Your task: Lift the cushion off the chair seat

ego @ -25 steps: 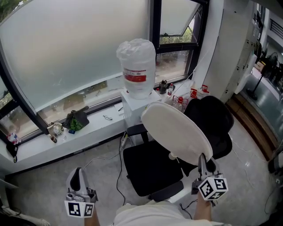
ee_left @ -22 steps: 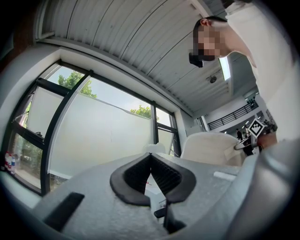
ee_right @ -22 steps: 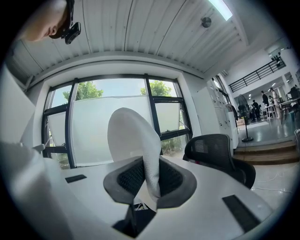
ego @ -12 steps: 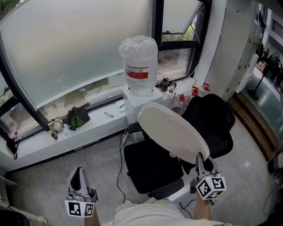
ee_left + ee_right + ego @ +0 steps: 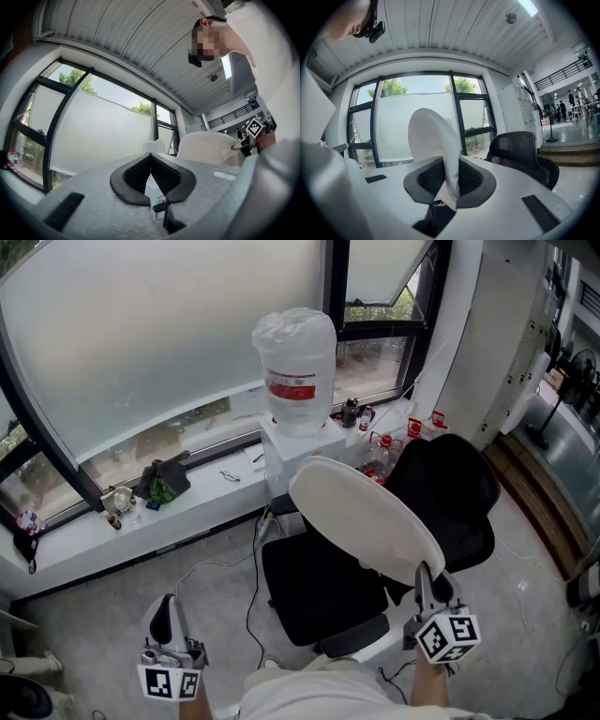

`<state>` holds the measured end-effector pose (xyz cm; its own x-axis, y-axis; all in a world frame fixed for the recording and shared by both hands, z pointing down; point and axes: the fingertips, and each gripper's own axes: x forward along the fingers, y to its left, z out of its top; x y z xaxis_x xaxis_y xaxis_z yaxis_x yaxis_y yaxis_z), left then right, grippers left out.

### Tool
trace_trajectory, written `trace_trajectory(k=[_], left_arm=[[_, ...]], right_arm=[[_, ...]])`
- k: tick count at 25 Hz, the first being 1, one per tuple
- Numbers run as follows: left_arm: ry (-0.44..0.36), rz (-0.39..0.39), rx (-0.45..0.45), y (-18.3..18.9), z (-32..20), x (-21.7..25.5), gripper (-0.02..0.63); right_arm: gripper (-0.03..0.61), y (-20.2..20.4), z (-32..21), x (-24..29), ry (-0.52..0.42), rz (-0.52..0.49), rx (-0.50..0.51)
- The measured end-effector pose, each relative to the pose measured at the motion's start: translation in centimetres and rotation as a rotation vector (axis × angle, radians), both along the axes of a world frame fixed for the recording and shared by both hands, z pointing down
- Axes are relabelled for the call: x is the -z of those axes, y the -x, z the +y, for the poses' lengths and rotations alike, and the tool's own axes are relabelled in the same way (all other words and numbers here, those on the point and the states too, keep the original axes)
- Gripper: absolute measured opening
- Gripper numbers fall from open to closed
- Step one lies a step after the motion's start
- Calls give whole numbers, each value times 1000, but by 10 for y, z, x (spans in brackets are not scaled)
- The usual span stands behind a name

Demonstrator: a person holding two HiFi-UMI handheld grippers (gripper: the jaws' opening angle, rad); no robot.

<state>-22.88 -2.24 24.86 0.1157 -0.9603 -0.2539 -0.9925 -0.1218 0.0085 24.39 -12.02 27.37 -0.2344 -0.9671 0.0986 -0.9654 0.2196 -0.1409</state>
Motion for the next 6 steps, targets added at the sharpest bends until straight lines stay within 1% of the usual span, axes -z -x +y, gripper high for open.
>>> trace_trajectory(k=[6], left_arm=[[7, 0, -6, -1, -3, -3, 15]], right_arm=[[58, 1, -2, 1, -4, 1, 0]])
